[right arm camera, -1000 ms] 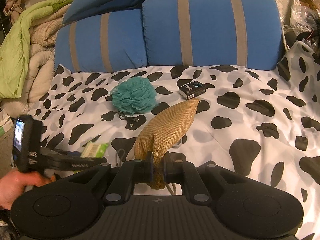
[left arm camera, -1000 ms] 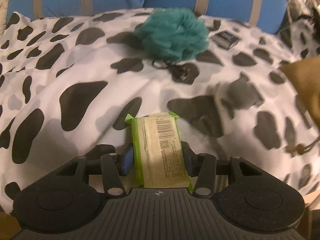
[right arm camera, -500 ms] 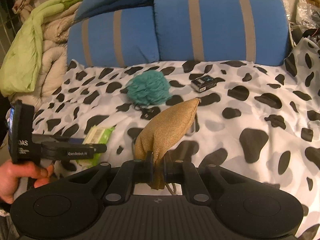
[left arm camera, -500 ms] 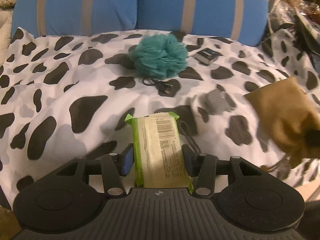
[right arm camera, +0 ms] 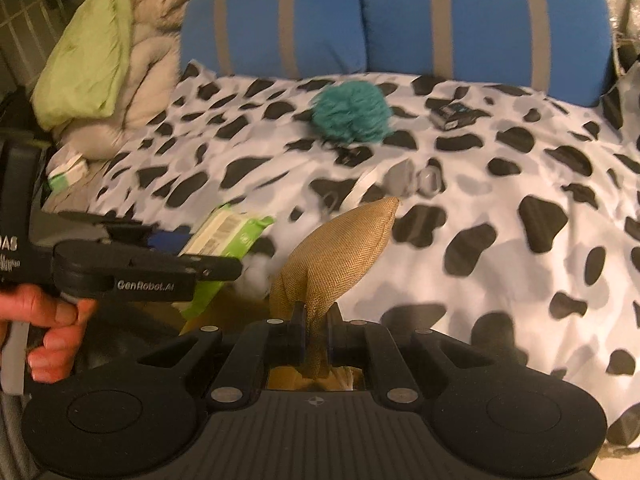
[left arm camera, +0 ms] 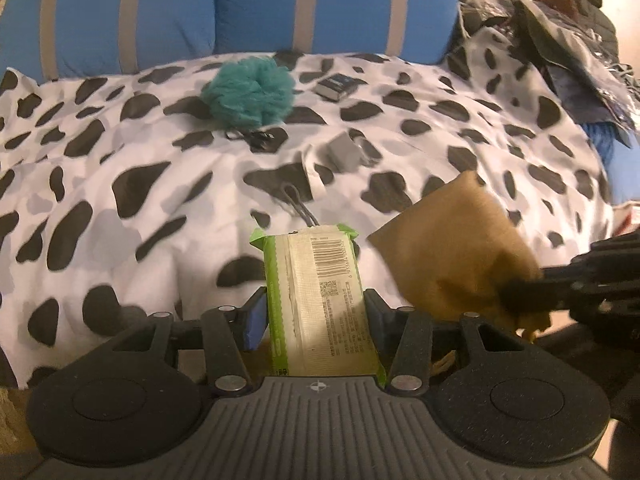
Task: Organize soft objects
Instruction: 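Carry the wipes pack and tan pouch to the box and release both, then withdraw from the box and move the left gripper to the grey cord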
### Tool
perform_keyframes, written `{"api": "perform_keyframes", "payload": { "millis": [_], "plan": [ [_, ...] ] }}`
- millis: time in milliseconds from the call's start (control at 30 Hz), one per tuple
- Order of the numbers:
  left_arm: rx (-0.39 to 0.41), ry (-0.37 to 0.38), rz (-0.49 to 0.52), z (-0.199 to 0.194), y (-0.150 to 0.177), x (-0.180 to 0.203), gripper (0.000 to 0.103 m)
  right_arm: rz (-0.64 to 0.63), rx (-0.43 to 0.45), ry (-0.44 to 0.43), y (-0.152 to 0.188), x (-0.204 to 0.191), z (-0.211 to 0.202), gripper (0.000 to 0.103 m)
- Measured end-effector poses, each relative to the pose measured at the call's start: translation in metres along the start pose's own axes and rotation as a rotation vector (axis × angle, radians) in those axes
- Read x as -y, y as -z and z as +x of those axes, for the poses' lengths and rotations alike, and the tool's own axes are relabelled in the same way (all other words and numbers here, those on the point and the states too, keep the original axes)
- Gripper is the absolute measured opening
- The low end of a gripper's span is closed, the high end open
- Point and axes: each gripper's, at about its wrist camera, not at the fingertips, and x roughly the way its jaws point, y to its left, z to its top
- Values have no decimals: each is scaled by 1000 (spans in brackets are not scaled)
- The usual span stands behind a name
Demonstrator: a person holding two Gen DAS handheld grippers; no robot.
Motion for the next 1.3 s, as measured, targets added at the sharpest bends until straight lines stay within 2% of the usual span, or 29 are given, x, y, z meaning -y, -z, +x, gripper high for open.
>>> {"api": "perform_keyframes", "payload": {
  "millis": [167, 300, 433, 500, 533, 600, 633, 667, 700, 767, 1067, 1200, 1300],
  "plan": [
    [-58, 23, -22, -9, 15, 0, 48, -45, -74, -57, 19, -19, -3, 12],
    [-129, 27, -25, -6, 23, -1, 48, -74, -152, -68, 31, -31, 1, 12],
    [-190, 15, -16, 3, 28, 0, 48, -97, -221, -44, 37, -36, 13, 13],
    [-224, 18, -16, 8, 30, 0, 49, -88, -239, -39, 39, -34, 17, 19],
    [-235, 16, -17, 11, 31, 0, 49, -83, -244, -29, 38, -33, 19, 25],
    [-226, 16, -24, 12, 31, 0, 50, -76, -247, -6, 37, -31, 22, 50],
    [-219, 27, -33, 11, 31, -1, 59, -72, -238, 9, 36, -30, 22, 73],
    [-209, 41, -49, 11, 31, -3, 66, -70, -222, 25, 35, -30, 21, 84],
    [-199, 45, -61, 10, 31, -3, 73, -69, -207, 31, 33, -29, 21, 86],
    [-176, 38, -75, 11, 30, -3, 73, -47, -175, 31, 30, -25, 18, 92],
    [-54, -64, -57, 11, 21, -1, 74, 59, -25, 71, 15, -3, 10, 97],
    [-14, -93, -22, 11, 17, 3, 74, 93, 45, 97, 13, 6, 5, 99],
    [7, -91, -34, 10, 15, 4, 74, 90, 76, 125, 15, 8, 0, 100]
  ]
}}
